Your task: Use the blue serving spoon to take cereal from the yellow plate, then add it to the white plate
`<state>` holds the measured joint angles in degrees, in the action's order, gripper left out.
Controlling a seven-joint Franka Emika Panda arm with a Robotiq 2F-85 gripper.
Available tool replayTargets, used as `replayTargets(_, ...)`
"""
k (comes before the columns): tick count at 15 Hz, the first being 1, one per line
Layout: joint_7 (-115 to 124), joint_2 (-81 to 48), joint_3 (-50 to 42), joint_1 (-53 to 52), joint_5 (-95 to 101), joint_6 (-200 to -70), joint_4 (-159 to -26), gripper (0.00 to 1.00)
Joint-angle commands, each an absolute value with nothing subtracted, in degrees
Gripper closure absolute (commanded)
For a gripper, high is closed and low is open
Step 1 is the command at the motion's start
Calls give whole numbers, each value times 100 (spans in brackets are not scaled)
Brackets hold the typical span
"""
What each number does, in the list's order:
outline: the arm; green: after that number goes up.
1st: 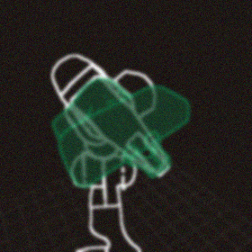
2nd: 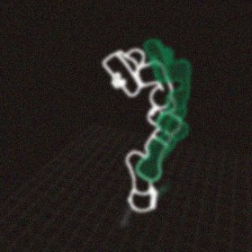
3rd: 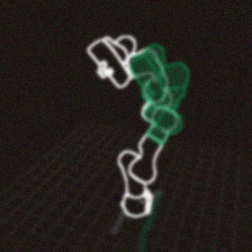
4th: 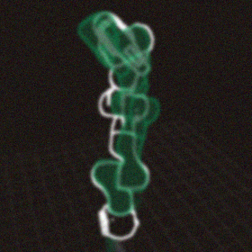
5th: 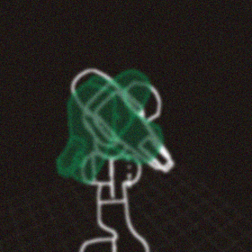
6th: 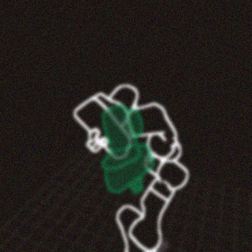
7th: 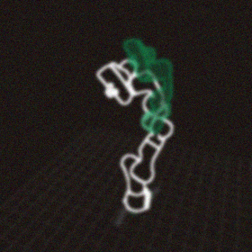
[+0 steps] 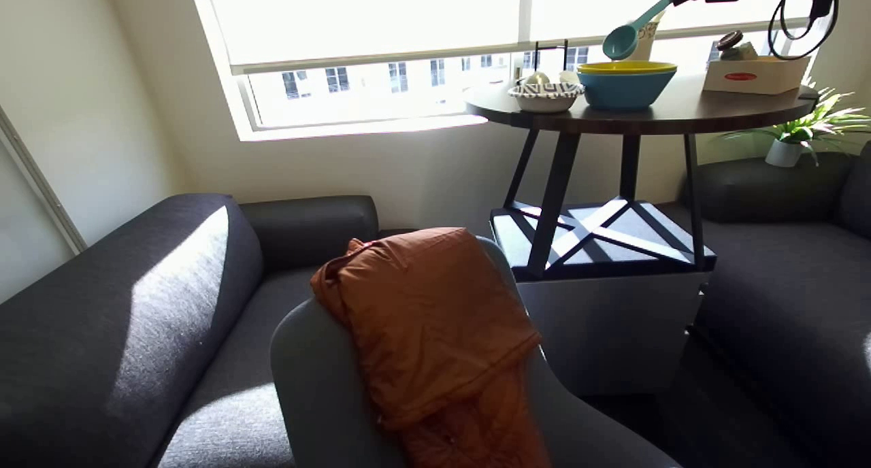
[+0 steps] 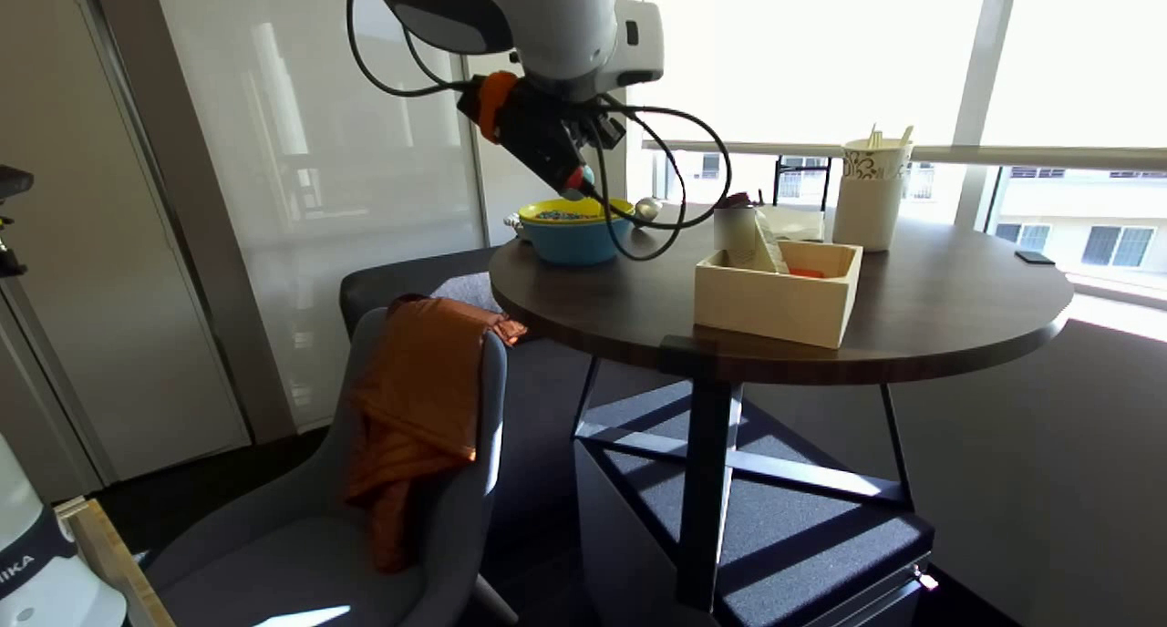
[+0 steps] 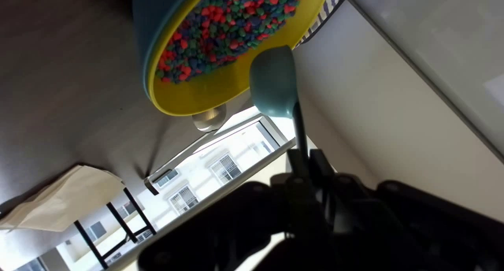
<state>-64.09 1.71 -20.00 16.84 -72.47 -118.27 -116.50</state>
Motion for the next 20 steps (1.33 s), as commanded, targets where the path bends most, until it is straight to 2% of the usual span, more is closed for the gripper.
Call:
replayTargets(1,-5311,-71,-1935,1734,-7260,-11985,-11475,98)
replayTargets(6,-4339,-161,-1911,1720,-6761,-12597,-11567,98)
replayTargets(7,-4102,-160,-1909,1715,-6517,-12739,-11585,67)
replayTargets(9,-3721,-124,-1912,1722,-6133,-12908,-11602,59)
replayTargets(13,-2985,73,-1893,1703,-4877,-13425,-11724,31)
replayTargets(17,-3101,1005,-1717,1590,-4066,-14784,-12342,3)
replayTargets(20,-3580,1840,-1721,1509,-3633,-15059,-12755,0)
